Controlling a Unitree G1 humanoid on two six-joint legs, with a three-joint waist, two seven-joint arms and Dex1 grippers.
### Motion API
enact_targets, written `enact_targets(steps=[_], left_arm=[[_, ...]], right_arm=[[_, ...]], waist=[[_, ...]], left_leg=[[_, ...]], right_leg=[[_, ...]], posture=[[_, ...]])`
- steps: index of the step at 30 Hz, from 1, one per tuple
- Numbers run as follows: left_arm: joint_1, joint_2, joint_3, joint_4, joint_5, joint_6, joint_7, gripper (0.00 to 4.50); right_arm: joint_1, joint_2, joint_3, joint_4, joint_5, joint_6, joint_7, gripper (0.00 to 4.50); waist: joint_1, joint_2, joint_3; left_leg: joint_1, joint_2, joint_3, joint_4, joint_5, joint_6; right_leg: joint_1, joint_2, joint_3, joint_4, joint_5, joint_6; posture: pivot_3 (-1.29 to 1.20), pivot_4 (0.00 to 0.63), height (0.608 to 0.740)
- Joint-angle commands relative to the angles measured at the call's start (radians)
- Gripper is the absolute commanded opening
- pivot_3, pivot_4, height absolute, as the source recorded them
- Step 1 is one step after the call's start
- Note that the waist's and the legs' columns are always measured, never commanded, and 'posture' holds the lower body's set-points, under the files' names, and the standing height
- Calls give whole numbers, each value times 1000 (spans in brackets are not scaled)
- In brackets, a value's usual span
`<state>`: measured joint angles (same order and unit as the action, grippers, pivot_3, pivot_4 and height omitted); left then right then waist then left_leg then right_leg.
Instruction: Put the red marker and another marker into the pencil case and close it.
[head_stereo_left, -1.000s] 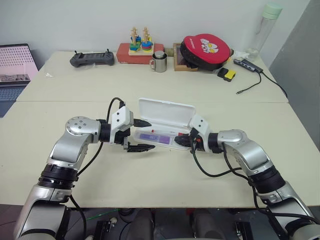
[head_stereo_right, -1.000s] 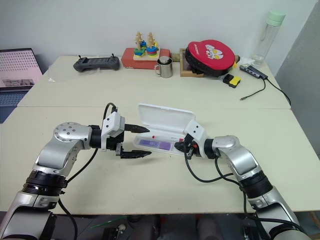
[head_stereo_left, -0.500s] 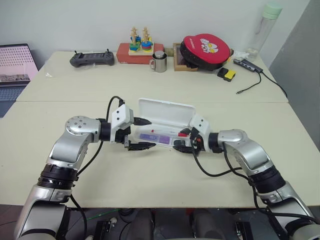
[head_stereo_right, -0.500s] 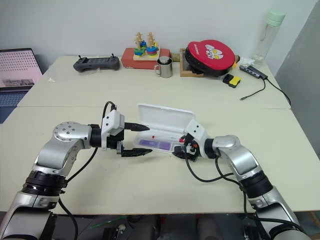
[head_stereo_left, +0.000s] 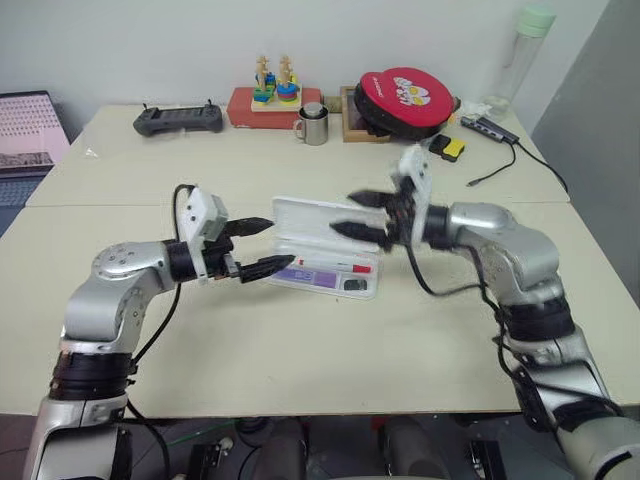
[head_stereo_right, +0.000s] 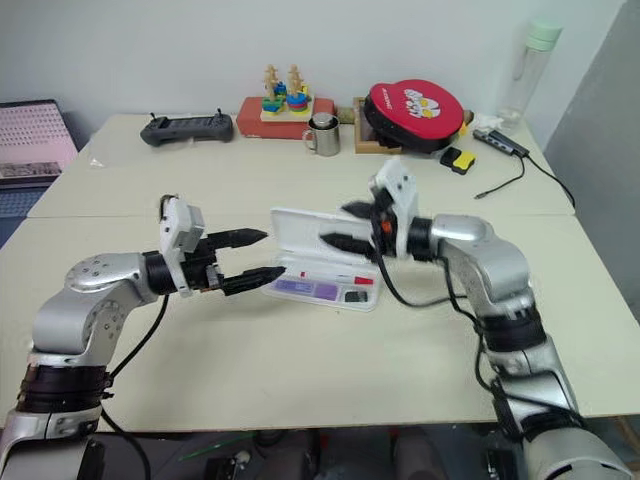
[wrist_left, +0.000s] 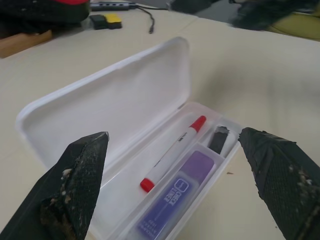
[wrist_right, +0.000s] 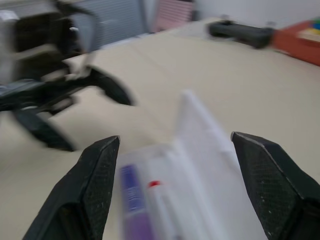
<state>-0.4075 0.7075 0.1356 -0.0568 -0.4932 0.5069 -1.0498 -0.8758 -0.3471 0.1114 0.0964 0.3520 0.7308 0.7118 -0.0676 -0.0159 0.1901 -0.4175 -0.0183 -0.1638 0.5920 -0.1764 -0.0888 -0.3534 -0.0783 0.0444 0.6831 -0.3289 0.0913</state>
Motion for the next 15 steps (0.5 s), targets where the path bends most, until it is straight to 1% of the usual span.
enact_targets(steps=[1, 5, 6, 9, 11, 12, 15], left_arm=[[11, 25, 64, -67, -46, 25, 24, 4500], [29, 37, 75, -77, -54, 31, 22, 4500], [34, 42, 83, -79, -56, 32, 24, 4500], [43, 49, 101, -88, -72, 41, 28, 4500], [47, 52, 102, -93, -76, 41, 27, 4500], [48, 54, 101, -94, -77, 41, 28, 4500], [50, 60, 97, -98, -82, 44, 22, 4500]], right_arm=[[-83, 38, -6, 167, -83, -57, -101, 2705], [-105, 54, -7, 222, -103, -93, -90, 1867], [-104, 54, 5, 225, -111, -92, -80, 1554], [-97, 49, 49, 226, -146, -91, -59, 815], [-79, 42, 70, 185, -134, -72, -9, 215], [-75, 40, 76, 174, -130, -67, 6, 39], [-30, 7, 133, 65, -105, -28, 107, 16]], waist=[[3, 0, 0], [7, 0, 0], [7, 0, 0], [4, 0, 0], [2, 0, 0], [2, 0, 0], [2, 0, 0]], left_leg=[[0, 0, 0, 0, 0, 0], [-2, 0, 0, -1, 0, 0], [-3, 0, 0, -1, 0, 0], [-4, 0, 1, -1, 0, 0], [-4, 0, 1, -2, 0, 0], [-4, 0, 1, -2, 0, 0], [-4, 0, 1, -2, 0, 0]], right_leg=[[0, 0, 0, 0, 0, 0], [-1, 0, 0, -1, 0, -1], [-2, 0, 0, -1, 0, -1], [-3, 0, 0, -1, 0, -1], [-4, 0, 0, -1, 0, -1], [-4, 0, 0, -1, 0, -1], [-3, 0, 0, -1, 0, -1]], posture=[[0, 150, 740], [0, 150, 740], [0, 150, 740], [0, 150, 740], [0, 150, 740], [0, 150, 740], [0, 150, 740]])
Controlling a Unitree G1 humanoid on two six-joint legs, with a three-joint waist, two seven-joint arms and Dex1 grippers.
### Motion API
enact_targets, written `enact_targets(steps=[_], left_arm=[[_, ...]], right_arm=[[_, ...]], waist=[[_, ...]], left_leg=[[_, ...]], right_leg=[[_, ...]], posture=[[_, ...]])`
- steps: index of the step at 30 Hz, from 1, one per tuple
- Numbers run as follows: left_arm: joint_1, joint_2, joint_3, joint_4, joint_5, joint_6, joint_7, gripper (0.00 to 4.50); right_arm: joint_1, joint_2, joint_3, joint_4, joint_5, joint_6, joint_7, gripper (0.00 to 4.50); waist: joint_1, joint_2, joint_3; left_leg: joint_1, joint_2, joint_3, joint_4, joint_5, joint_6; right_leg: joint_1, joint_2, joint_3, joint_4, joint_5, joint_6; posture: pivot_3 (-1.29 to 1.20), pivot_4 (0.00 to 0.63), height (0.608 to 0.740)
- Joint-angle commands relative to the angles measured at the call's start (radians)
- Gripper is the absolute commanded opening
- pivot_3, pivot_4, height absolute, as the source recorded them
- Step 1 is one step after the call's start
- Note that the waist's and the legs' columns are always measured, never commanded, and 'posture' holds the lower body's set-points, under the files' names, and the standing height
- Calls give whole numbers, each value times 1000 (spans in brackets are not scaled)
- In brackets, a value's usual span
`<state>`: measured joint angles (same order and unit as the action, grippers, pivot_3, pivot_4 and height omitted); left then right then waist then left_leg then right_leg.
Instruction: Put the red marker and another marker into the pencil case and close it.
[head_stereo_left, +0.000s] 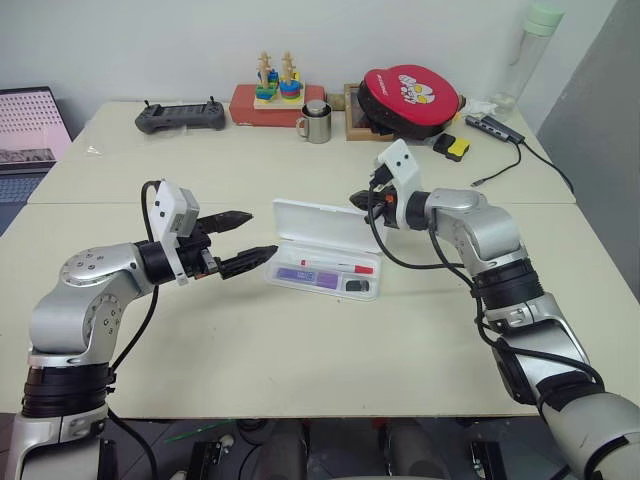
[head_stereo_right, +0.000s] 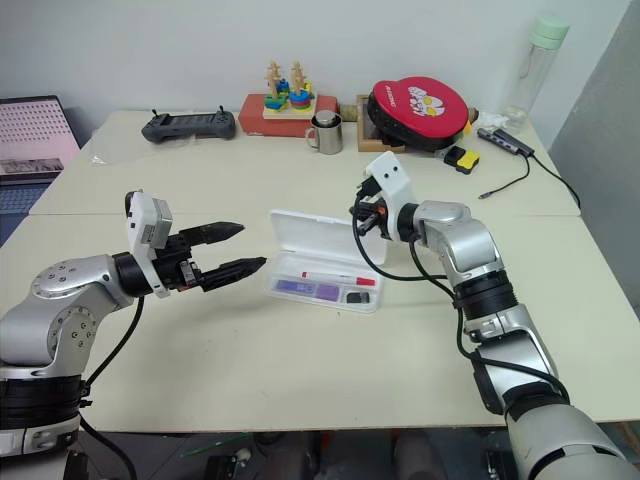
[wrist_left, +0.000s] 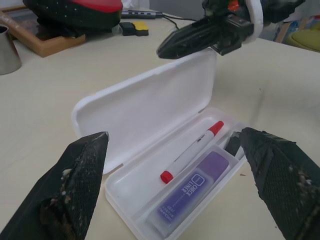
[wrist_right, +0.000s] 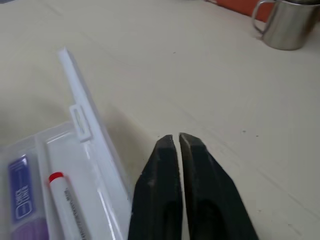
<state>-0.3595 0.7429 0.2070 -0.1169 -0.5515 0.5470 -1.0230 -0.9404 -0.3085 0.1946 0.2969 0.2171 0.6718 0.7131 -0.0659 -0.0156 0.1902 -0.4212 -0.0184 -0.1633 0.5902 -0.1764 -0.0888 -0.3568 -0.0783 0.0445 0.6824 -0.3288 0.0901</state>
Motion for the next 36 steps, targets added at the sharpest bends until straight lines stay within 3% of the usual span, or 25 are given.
enact_targets(steps=[1, 6, 15, 23, 26, 32, 36], left_arm=[[3, 26, 24, -39, -24, 4, -6, 4500], [4, 41, 15, -36, -21, 7, -29, 4500], [25, 47, -17, -47, -13, 10, -58, 4500], [2, 51, -54, -14, 13, -12, -71, 4500], [-7, 46, -66, -7, 16, -15, -72, 4500], [-15, 45, -79, 12, 31, -34, -79, 4500], [-21, 44, -84, 18, 35, -41, -81, 4500]], right_arm=[[47, -40, 63, -166, 34, 39, 130, 16], [162, -99, 163, -386, 67, 53, 255, 16], [269, -72, 307, -228, -107, -12, 147, 16], [289, -34, 251, -146, -110, -18, 92, 16], [311, -22, 197, -228, -23, 9, 139, 16], [294, 44, 65, -183, 71, 82, 109, 16], [290, 48, 49, -180, 77, 69, 114, 16]], waist=[[0, 0, 0], [1, 0, 0], [2, 0, 0], [7, -1, 0], [13, -1, 0], [12, 0, 0], [9, 0, 0]], left_leg=[[0, 0, 0, 0, 0, 0], [0, 0, 0, 0, 0, 0], [2, 0, 0, 1, 0, 0], [11, 8, 1, 1, 2, 0], [14, 13, 1, 1, 3, -1], [10, 14, 2, 1, 4, -2], [4, 16, 1, -1, 4, -3]], right_leg=[[0, 0, 0, 0, 0, 0], [0, 0, 0, 0, 0, 0], [2, 0, 0, 0, 0, 0], [5, 7, 0, -1, 2, 2], [7, 11, -1, -1, 4, 0], [5, 13, 0, -1, 8, -5], [1, 15, 0, -1, 8, -7]], posture=[[0, 150, 740], [0, 150, 740], [0, 150, 740], [0, 150, 740], [0, 150, 740], [0, 150, 740], [0, 150, 740]])
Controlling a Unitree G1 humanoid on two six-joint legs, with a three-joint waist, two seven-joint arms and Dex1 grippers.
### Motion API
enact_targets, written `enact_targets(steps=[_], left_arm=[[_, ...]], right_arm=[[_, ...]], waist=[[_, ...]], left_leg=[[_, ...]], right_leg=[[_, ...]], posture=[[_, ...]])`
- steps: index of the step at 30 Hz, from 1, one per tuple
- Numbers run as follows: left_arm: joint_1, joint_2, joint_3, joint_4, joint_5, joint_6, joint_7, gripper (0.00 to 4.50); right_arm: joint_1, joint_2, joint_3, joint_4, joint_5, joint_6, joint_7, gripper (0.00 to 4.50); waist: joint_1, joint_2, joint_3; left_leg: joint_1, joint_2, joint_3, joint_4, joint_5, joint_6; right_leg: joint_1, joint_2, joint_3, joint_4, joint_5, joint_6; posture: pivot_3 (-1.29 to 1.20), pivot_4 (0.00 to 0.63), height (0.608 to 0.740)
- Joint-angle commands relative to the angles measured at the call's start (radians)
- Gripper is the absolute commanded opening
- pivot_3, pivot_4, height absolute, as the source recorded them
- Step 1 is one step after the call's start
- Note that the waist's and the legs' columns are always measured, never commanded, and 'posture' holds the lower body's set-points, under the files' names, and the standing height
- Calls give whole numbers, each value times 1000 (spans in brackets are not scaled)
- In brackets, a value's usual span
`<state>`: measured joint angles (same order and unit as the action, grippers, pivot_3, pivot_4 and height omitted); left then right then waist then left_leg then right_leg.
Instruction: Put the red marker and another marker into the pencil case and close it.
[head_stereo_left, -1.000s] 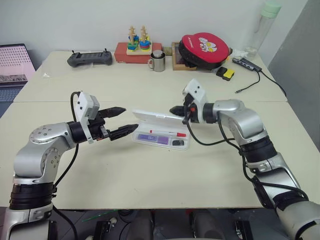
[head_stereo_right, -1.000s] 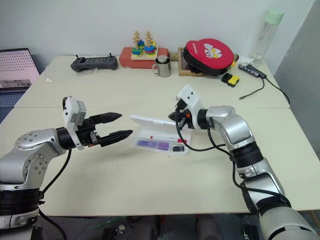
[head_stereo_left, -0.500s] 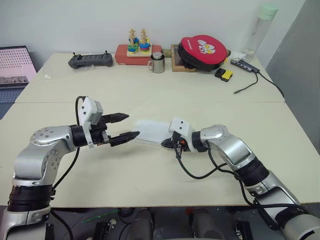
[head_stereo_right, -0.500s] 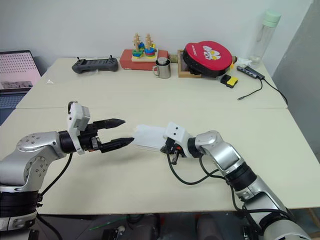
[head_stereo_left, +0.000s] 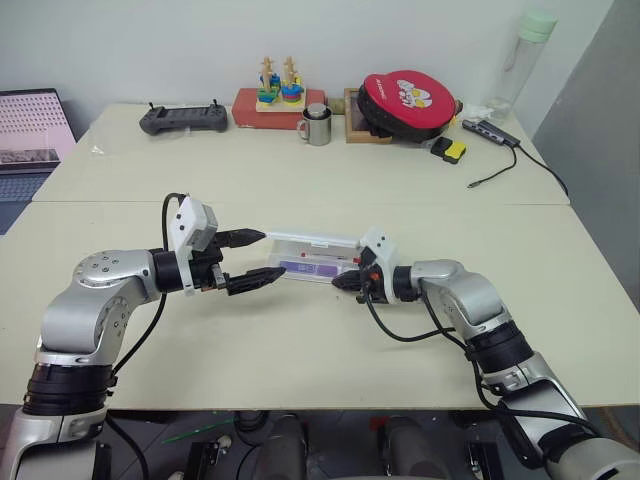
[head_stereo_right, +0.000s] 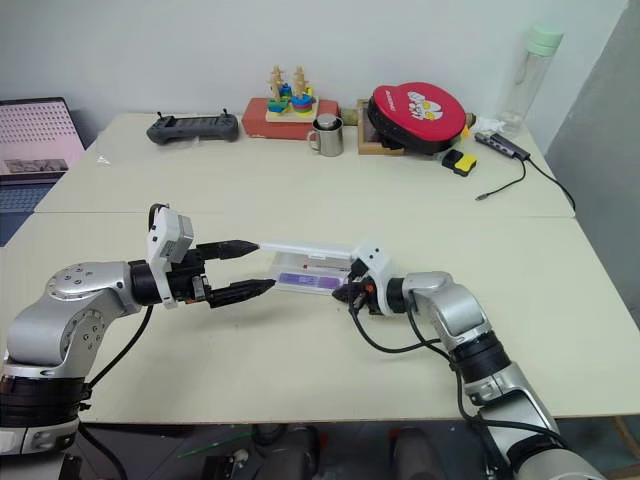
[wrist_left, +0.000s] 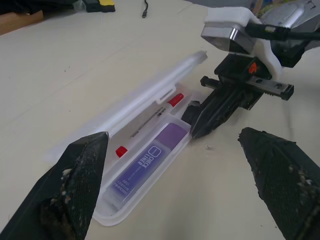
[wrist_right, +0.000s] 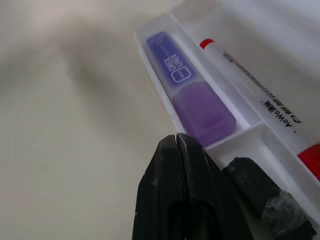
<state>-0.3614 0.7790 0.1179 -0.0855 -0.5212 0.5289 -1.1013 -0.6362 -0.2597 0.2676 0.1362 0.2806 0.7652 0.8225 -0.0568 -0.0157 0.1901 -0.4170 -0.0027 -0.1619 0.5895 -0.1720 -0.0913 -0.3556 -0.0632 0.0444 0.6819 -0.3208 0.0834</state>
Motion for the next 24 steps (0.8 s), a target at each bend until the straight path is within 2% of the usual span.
enact_targets(steps=[1, 6, 8, 11, 14, 17, 24], left_arm=[[-21, 8, 4, -11, 6, -25, -4, 4500], [-22, 7, 5, -13, 7, -29, -1, 4500], [-25, 6, 5, -14, 7, -28, 0, 4500], [-26, 6, 5, -13, 8, -30, -2, 4500], [-24, 4, 10, -17, 5, -28, 2, 4500], [-24, 2, 12, -24, 0, -23, 4, 4500], [-27, 1, 19, -23, -3, -20, 11, 4500]], right_arm=[[-12, -4, -20, -27, 13, -43, 17, 16], [12, -72, -6, -249, 113, -7, 154, 16], [3, -87, -36, -338, 204, 32, 207, 16], [-28, -79, -82, -383, 275, 62, 200, 16], [-137, -39, -96, -201, 150, 40, 8, 16], [-178, -31, -75, -75, 66, 12, -79, 16], [-149, -31, -27, -21, 10, -14, -73, 16]], waist=[[0, 0, 0], [0, 1, 1], [0, 1, 1], [-1, 1, 1], [-6, 1, 1], [-3, 1, 1], [0, 1, 1]], left_leg=[[0, 0, 0, -1, 0, 0], [-4, 0, 0, -2, 0, 0], [-5, 0, 0, -2, 0, 0], [-4, 1, 0, -2, 0, 0], [-3, 2, 1, -2, 0, 0], [-1, 3, 1, -2, 1, -1], [-8, 4, 1, -2, 1, -2]], right_leg=[[-1, 0, 0, 0, 0, 0], [-4, 0, 0, -1, -1, -2], [-4, 0, 0, -1, -1, -2], [-4, 0, -1, -1, -1, -2], [-4, 1, 0, -1, -2, -1], [-4, 2, 0, 0, -1, 0], [-10, 4, 0, 0, 0, -4]], posture=[[0, 150, 740], [0, 150, 740], [0, 150, 740], [0, 150, 740], [0, 150, 740], [0, 150, 740], [0, 150, 740]])
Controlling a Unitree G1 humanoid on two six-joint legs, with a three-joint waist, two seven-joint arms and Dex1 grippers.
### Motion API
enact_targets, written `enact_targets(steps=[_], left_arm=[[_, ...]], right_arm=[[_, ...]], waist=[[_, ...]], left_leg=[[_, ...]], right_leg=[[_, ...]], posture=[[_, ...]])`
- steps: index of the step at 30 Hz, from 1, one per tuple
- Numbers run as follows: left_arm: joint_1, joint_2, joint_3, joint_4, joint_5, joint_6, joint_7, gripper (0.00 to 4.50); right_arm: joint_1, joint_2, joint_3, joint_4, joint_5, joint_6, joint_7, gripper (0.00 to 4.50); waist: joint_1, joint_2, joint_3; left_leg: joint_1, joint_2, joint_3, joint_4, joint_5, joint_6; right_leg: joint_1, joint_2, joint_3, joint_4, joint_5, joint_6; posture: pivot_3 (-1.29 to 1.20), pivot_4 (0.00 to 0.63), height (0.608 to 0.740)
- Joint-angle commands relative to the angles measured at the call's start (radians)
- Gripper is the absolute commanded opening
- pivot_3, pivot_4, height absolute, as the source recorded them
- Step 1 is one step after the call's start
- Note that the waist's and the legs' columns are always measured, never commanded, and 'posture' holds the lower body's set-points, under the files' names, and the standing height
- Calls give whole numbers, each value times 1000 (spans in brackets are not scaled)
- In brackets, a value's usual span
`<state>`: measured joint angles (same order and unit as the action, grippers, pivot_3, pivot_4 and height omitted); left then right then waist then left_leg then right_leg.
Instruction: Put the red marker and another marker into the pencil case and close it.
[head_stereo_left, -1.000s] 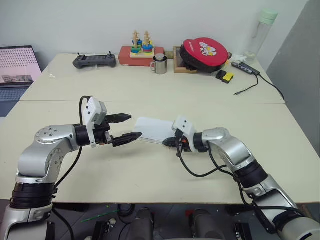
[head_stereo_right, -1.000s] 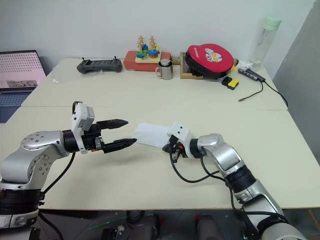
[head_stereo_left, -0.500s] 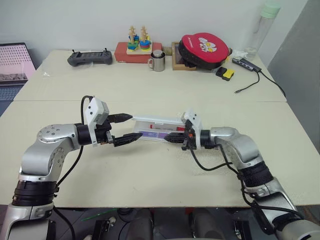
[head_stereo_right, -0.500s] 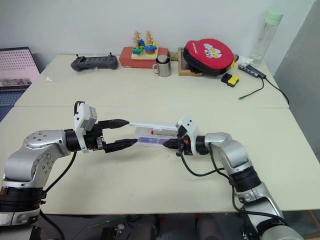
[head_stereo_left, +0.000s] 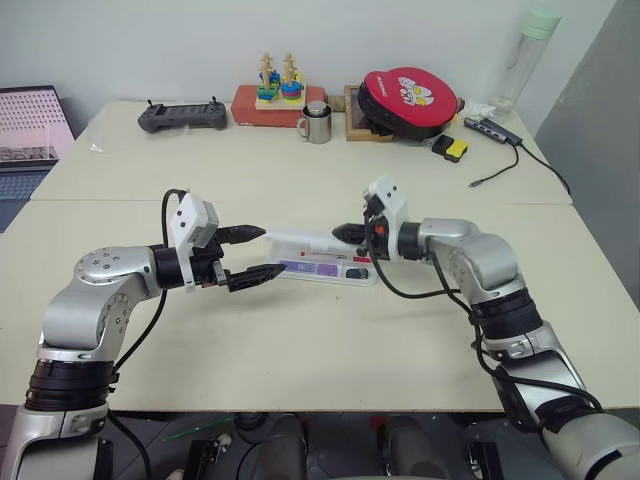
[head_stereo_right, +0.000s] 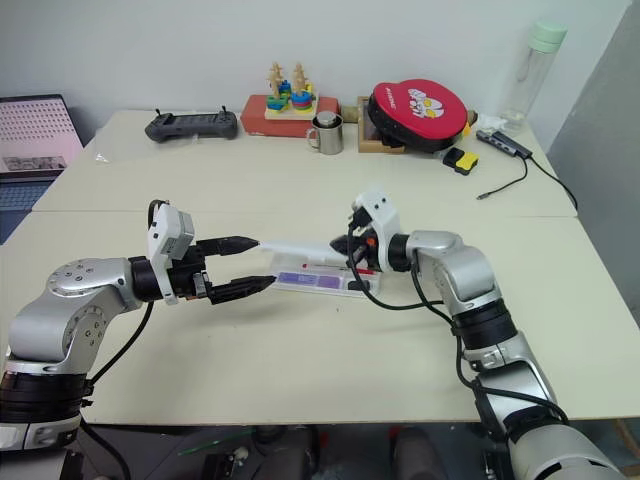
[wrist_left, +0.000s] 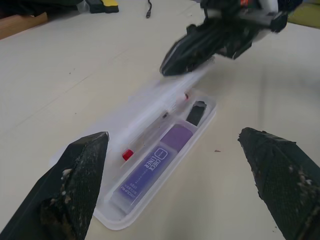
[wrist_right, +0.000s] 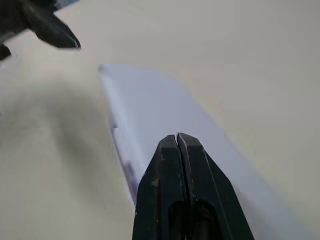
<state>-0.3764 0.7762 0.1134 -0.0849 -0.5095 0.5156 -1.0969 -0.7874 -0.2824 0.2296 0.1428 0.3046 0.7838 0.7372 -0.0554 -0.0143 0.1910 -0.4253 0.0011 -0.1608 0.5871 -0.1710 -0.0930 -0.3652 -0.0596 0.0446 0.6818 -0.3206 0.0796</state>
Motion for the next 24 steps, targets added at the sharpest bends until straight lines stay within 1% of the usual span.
enact_targets(steps=[1, 5, 9, 12, 15, 19, 21, 23, 24], left_arm=[[-15, 3, 22, -23, -16, -5, 7, 4500], [-23, 5, 23, -19, -19, -1, 8, 4500], [-24, 8, 26, -20, -23, 6, 8, 4500], [-23, 7, 25, -22, -26, 12, 9, 4500], [-26, 4, 20, -21, -26, 17, 10, 4500], [-54, -18, 3, 14, -4, 13, 37, 4500], [-70, -48, 4, 33, 8, 21, 86, 4500], [-77, -75, 11, 41, 18, 18, 133, 4500], [-80, -85, 17, 50, 28, 7, 155, 4500]], right_arm=[[19, -16, 34, -34, -26, -31, 25, 16], [60, -35, 104, -48, -65, -37, 44, 16], [91, -49, 177, -20, -139, -76, 38, 16], [98, -48, 192, -2, -169, -92, 31, 16], [106, -44, 181, 10, -176, -107, 30, 16], [123, -13, 49, -59, -76, -74, 21, 16], [149, -5, -40, -103, -44, -143, -3, 16], [181, -5, -122, -155, 1, -163, -17, 16], [197, -17, -147, -180, 20, -138, -18, 185]], waist=[[-3, 0, 0], [-3, 0, 0], [-6, 0, 0], [-5, 0, 0], [-4, 0, 0], [0, 0, 0], [2, 0, 0], [2, 0, 0], [3, 0, 0]], left_leg=[[-2, 0, 0, 0, 0, 0], [-5, 1, 1, 0, 0, 0], [-5, 1, 1, 0, 0, 0], [-4, 2, 0, 0, 0, 0], [-3, 5, 0, 1, 1, -2], [-1, 7, 0, 1, 2, -3], [-1, 7, 0, 1, 2, -4], [-2, 7, 1, 1, 3, -4], [-2, 7, 1, 1, 3, -4]], right_leg=[[-3, 0, 0, 1, 0, 0], [-6, 1, 0, 0, 0, -1], [-6, 1, 0, 1, 0, -1], [-5, 2, 0, 1, 0, -1], [-4, 5, 0, 1, 1, -1], [-3, 7, -1, 1, 2, -2], [-3, 7, -1, 1, 2, -2], [-3, 7, 0, 1, 2, -2], [-4, 7, 0, 1, 2, -2]], posture=[[0, 150, 740], [0, 150, 740], [0, 150, 740], [0, 150, 740], [0, 150, 740], [0, 150, 740], [0, 150, 740], [0, 150, 740], [0, 150, 740]])
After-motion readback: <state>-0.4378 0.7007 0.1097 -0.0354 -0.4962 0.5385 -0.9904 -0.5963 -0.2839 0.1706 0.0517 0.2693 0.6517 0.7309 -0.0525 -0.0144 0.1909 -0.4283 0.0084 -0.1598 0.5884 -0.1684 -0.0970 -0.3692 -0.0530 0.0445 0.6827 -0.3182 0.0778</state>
